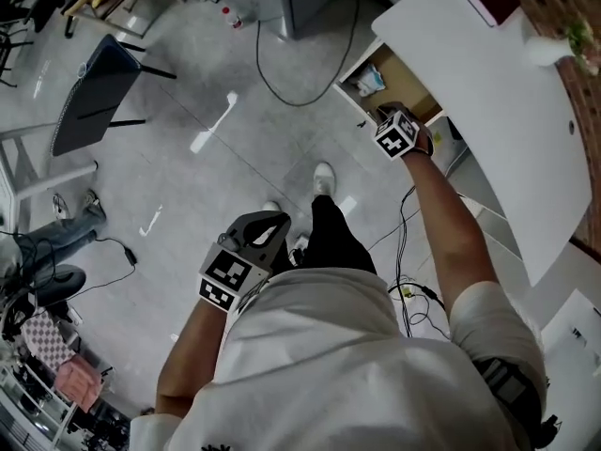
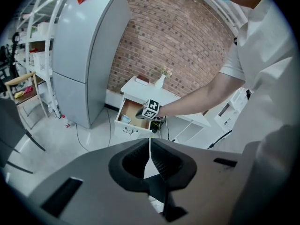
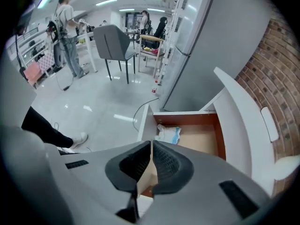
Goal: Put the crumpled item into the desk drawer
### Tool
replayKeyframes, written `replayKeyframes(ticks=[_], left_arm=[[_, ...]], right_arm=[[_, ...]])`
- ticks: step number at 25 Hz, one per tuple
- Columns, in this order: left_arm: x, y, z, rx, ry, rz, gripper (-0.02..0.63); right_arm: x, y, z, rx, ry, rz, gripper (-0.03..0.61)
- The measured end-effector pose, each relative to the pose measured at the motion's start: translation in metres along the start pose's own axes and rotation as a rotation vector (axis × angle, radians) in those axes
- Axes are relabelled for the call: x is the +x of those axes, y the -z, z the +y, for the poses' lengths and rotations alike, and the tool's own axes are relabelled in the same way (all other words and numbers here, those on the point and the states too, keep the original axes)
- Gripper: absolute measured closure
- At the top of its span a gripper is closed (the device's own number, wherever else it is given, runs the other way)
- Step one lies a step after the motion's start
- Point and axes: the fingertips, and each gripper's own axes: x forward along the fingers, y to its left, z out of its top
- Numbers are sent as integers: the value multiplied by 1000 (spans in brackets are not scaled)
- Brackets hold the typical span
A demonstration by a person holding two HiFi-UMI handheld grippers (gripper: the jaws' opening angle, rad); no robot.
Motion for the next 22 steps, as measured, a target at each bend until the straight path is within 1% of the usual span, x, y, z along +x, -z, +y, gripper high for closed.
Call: replayKeyframes(ticks=[7,11,14,16,19,22], left_arm=[[-55,11,-12,57,19,-55,584],[-82,21,-15,88,15,-86,584],[-103,30,-17,104,14,-103,584],[-117,37,-18,119,17,-113,584],[-137,47,-21,142,25,-124,584],[-154,59,-24,162,28,-135,584]], right_arm=[[-75,-14,48,55,32,-31,545],[-115,-23,82,108,31,-56,548],[-147,-34,115,179,11,-85,548],[-169,-43,139,205,7,-109,548],[-201,-56,174,207,14,-152,549],[-226,-62,213,209,-5,-165,549]])
